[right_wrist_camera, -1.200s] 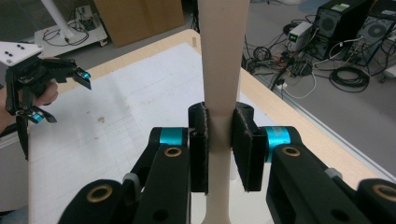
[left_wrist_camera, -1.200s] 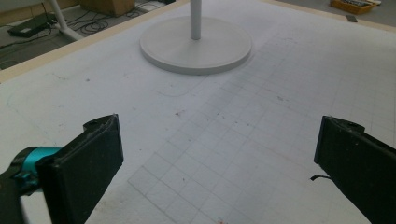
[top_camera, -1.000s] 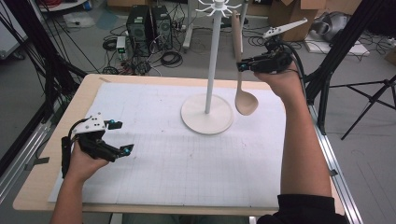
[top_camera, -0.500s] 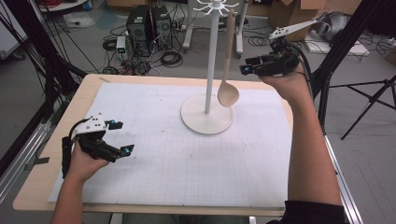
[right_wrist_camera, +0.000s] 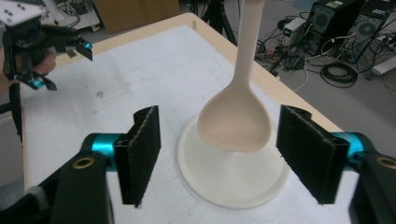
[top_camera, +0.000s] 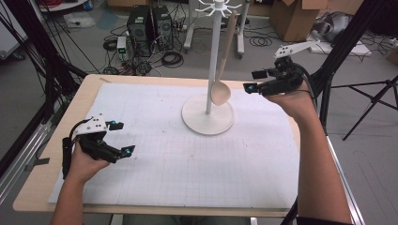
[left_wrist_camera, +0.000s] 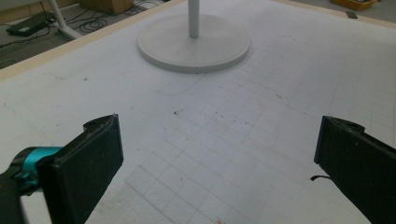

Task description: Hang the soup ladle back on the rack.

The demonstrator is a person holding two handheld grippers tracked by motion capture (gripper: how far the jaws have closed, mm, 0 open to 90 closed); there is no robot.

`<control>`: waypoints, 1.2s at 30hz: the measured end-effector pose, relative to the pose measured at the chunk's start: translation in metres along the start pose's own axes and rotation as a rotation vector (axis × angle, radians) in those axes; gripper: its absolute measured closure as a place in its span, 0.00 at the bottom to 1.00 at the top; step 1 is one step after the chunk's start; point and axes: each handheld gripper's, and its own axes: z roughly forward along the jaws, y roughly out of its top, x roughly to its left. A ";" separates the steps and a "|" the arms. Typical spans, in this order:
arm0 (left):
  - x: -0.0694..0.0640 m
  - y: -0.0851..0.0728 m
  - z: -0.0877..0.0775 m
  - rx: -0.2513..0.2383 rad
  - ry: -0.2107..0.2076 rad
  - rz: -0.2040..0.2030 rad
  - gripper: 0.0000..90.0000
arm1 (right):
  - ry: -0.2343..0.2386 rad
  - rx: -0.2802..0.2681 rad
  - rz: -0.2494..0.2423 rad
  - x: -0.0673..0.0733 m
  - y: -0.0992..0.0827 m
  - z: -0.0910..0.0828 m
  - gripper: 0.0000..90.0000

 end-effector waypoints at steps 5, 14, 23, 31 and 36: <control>-0.001 0.000 0.002 0.003 0.000 -0.002 0.02 | 0.032 -0.038 0.002 0.007 -0.019 0.001 0.26; -0.001 -0.001 0.003 0.012 -0.005 0.001 0.02 | 0.074 -0.080 0.013 0.022 -0.056 0.009 0.20; -0.001 -0.001 0.004 0.011 -0.006 0.001 0.02 | 0.099 -0.132 0.038 0.035 -0.098 0.018 0.16; -0.001 -0.001 0.004 0.012 -0.004 -0.006 0.02 | 0.084 -0.120 0.091 0.038 -0.133 0.029 0.13; -0.001 -0.002 0.005 0.020 -0.008 -0.002 0.02 | 0.059 -0.125 0.093 0.043 -0.149 0.035 0.12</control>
